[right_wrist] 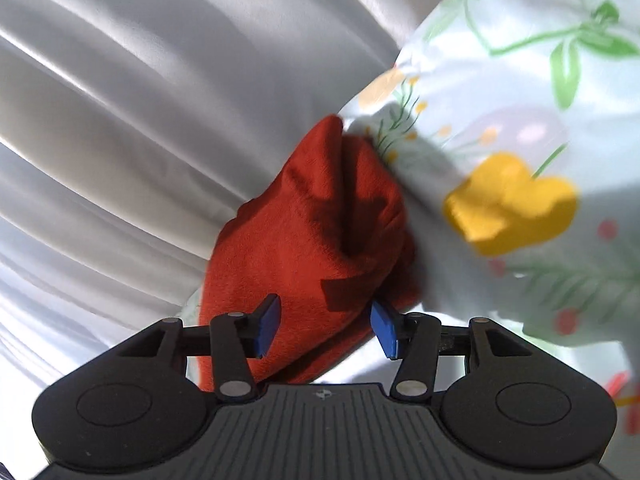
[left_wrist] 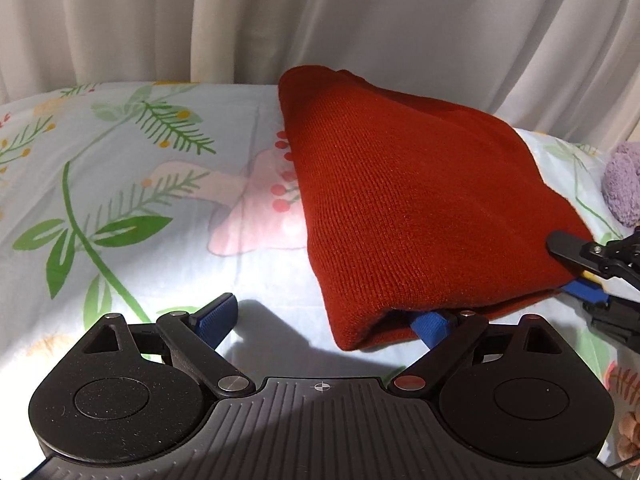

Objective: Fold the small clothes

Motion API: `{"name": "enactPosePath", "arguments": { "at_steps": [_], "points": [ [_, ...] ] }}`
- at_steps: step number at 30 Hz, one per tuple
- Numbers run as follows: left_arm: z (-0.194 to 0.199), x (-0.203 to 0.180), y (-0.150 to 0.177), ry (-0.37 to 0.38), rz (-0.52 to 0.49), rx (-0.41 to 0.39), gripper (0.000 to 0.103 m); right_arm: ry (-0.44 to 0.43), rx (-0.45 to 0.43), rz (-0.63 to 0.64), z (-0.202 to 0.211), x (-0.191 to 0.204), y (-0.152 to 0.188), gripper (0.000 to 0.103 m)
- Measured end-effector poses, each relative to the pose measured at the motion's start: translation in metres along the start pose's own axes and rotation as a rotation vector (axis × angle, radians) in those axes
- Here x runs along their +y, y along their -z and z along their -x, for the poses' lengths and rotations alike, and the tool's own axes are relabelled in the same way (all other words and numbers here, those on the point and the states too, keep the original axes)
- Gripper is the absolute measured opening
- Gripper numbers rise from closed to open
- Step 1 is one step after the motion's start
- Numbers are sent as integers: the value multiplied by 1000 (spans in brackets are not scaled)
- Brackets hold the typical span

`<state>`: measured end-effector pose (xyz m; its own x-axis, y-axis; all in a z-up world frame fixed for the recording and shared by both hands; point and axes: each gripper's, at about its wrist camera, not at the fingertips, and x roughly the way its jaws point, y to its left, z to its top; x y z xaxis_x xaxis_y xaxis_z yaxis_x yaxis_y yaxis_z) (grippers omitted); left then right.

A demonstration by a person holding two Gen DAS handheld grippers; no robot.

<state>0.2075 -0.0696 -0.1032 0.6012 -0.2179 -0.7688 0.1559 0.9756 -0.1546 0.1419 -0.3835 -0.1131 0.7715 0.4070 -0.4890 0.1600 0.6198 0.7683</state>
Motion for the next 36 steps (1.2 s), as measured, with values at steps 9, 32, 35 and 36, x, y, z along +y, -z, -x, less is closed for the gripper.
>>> {"name": "enactPosePath", "arguments": {
  "at_steps": [9,32,35,36],
  "points": [
    [15,24,1,-125,62,-72,95,-312,-31,-542,-7,-42,-4,8],
    [46,99,-43,-202,333,-93,91,182,-93,13,14,32,-32,30],
    [35,75,-59,-179,345,-131,91,51,-9,74,-38,66,-34,30],
    [30,66,-63,-164,335,-140,91,37,31,99,-60,74,-34,30]
  ]
}}
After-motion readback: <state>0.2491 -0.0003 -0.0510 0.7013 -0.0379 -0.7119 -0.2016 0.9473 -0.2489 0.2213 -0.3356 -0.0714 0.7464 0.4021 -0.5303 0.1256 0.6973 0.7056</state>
